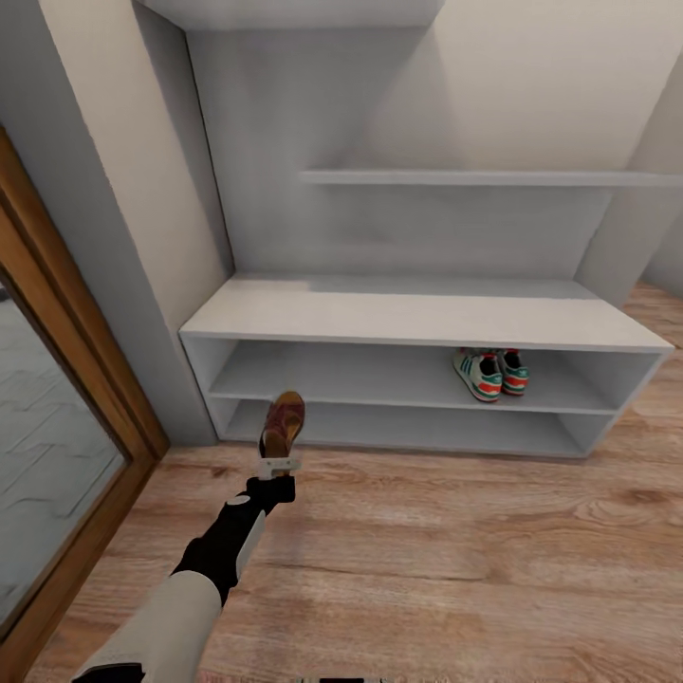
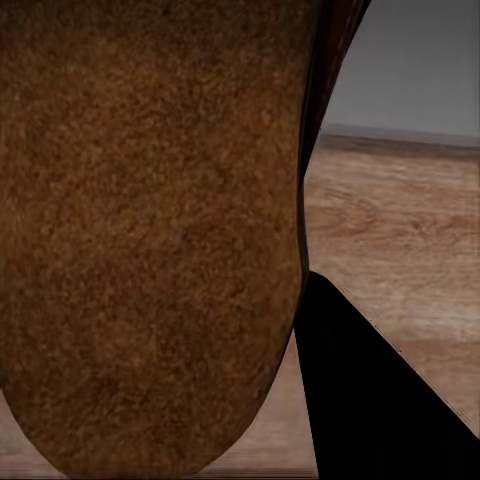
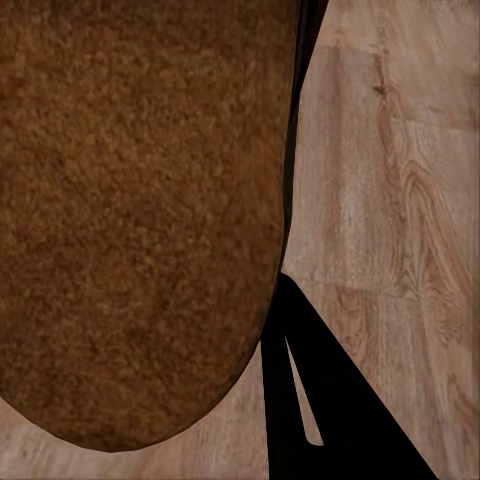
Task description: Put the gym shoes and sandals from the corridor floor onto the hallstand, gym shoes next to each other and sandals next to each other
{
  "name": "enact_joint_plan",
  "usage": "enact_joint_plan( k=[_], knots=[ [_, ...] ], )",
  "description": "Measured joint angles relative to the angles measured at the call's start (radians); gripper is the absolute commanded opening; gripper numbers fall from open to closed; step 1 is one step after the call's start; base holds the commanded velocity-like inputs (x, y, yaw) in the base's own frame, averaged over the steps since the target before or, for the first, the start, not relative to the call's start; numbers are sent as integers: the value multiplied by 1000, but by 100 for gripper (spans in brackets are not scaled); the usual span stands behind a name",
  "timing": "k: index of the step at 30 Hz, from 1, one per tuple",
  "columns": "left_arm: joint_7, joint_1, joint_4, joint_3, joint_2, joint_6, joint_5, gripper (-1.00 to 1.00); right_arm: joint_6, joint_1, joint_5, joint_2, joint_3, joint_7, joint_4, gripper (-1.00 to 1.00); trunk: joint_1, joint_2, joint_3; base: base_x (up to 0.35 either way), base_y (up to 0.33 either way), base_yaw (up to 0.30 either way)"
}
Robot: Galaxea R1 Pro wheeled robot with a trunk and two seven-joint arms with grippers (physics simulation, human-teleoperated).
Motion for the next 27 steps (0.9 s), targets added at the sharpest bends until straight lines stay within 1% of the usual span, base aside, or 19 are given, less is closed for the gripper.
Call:
enact_joint_plan(
  k=[12, 17, 24, 25, 27],
  knots=[
    [0, 0, 1, 0, 2, 0, -1, -100, -1, 0, 0, 1, 0, -1, 0, -100, 5, -3, -64, 0, 0, 0],
    [0, 0, 1, 0, 2, 0, -2, -100, -5, 0, 1, 8, 2, -1, 0, -100, 5, -3, -64, 0, 0, 0],
    [0, 0, 1, 1, 2, 0, -2, -100, -11, 0, 1, 10, 3, 1, 0, -100, 5, -3, -65, 0, 0, 0],
    [-6, 6, -4, 7, 4, -6, -5, -100, -13, 0, 10, 12, 1, 0, -1, -100, 5, -3, -65, 0, 0, 0],
    [-7, 6, -5, 8, 3, -9, -8, -100, -13, 0, 10, 12, 1, 0, -1, -100, 5, -3, -65, 0, 0, 0]
  ],
)
